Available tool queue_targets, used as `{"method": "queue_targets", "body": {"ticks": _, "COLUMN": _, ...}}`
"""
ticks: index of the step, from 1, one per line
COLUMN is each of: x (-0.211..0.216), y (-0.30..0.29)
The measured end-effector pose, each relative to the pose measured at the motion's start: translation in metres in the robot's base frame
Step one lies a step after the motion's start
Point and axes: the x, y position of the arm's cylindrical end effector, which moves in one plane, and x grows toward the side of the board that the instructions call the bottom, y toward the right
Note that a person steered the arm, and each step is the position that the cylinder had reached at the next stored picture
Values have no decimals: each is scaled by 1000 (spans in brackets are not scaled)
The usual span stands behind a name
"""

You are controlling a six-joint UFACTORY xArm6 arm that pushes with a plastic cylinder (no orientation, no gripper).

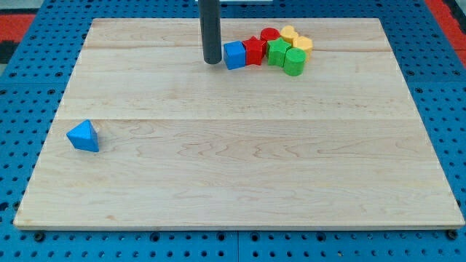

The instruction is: Put the blue cube at the bottom left side of red star

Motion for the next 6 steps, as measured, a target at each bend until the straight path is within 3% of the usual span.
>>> {"method": "queue_targets", "body": {"ticks": 1, "x": -34, "y": -4}}
{"method": "queue_targets", "body": {"ticks": 3, "x": -3, "y": 54}}
{"method": "queue_targets", "body": {"ticks": 4, "x": 8, "y": 52}}
{"method": "queue_targets", "body": {"ticks": 5, "x": 10, "y": -10}}
{"method": "queue_targets", "body": {"ticks": 6, "x": 49, "y": -98}}
